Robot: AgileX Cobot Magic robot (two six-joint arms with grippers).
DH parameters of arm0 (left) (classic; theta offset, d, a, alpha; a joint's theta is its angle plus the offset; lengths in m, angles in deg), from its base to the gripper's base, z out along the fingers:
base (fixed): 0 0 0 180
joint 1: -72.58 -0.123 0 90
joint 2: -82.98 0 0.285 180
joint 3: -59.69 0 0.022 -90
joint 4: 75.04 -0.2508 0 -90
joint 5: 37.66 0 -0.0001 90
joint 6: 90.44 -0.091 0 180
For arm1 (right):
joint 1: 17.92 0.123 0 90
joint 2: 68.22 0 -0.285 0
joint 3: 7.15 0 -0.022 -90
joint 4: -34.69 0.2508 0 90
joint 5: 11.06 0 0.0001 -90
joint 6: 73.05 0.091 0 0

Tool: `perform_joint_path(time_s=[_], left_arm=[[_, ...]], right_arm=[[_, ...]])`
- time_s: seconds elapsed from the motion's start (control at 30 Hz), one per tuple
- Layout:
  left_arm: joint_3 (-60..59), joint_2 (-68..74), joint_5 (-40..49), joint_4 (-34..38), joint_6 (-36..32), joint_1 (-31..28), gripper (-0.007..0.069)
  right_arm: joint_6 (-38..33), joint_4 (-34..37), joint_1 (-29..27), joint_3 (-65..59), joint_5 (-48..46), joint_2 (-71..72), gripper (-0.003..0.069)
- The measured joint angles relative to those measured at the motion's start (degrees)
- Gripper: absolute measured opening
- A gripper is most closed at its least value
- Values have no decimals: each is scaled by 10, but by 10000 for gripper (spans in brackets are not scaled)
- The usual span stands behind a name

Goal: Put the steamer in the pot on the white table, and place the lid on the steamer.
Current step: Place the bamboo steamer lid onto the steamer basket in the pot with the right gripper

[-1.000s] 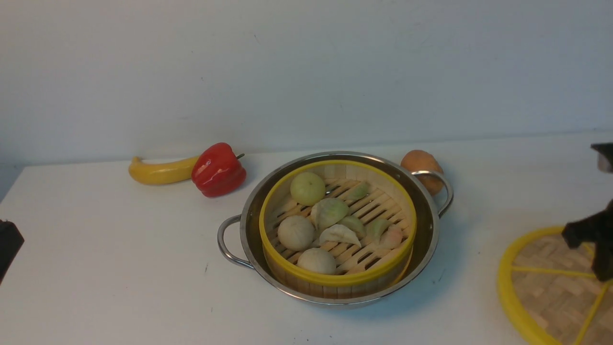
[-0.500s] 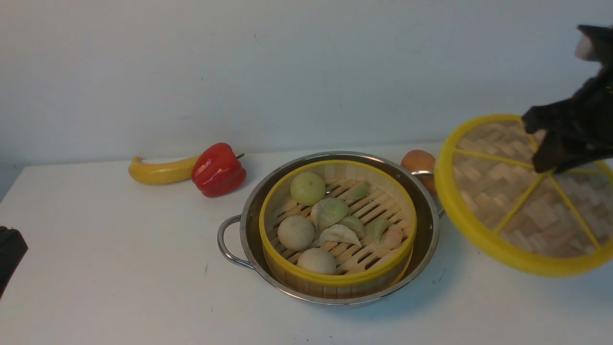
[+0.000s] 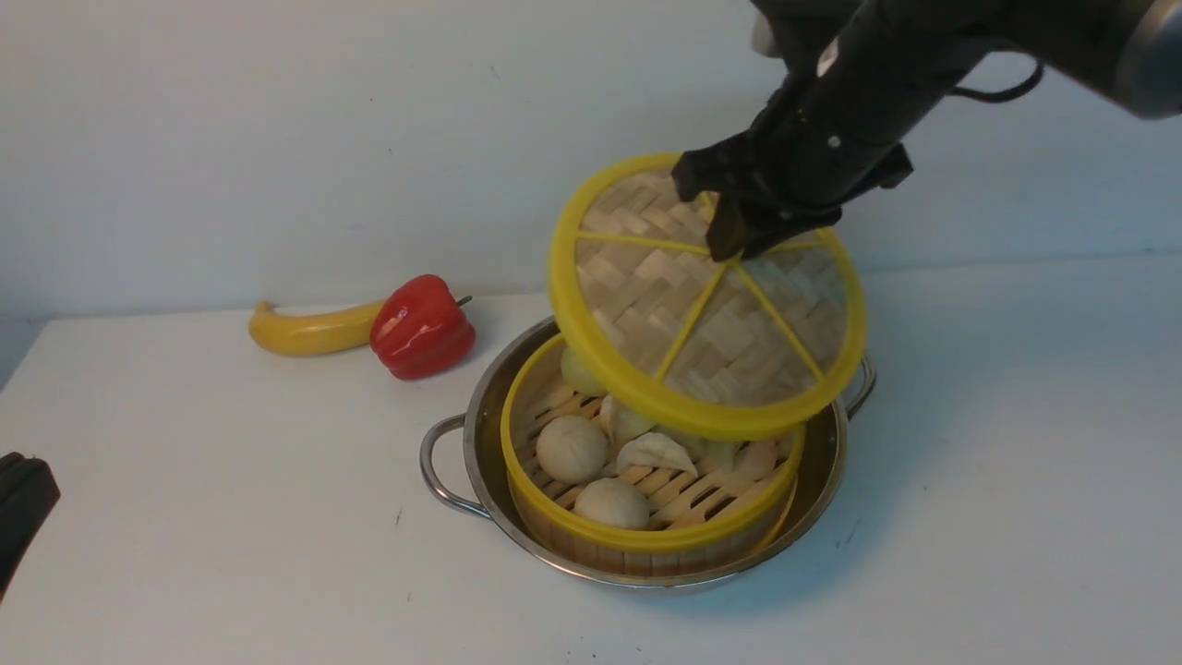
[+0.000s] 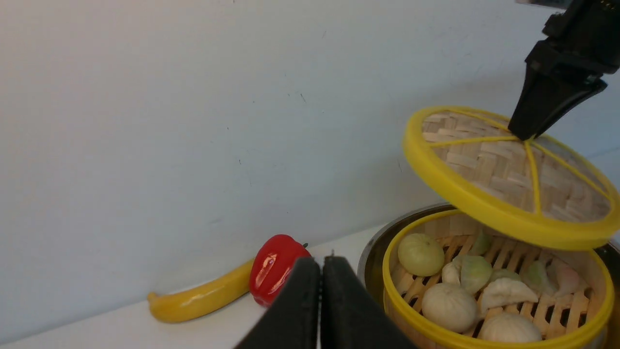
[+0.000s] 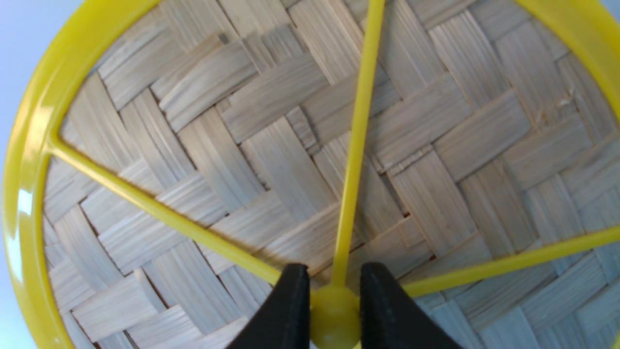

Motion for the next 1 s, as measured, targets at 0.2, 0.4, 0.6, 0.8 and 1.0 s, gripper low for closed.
perform_joint_path(time_s=[0.2, 0.4, 0.6, 0.8, 1.0], left_arm=[[0, 0, 0, 0, 0, 0, 0], [0, 0, 0, 0, 0, 0, 0], [0, 0, 2, 0, 0, 0, 0], [0, 0, 16, 0, 0, 0, 0], [0, 0, 17, 0, 0, 0, 0]], right_arm=[[1, 1, 28, 4, -3, -34, 144], [2, -1, 42, 4, -4, -53, 144], [11, -16, 42, 4, -4, -53, 144], [14, -21, 42, 4, -4, -48, 144], [16, -20, 42, -2, -2, -43, 144]])
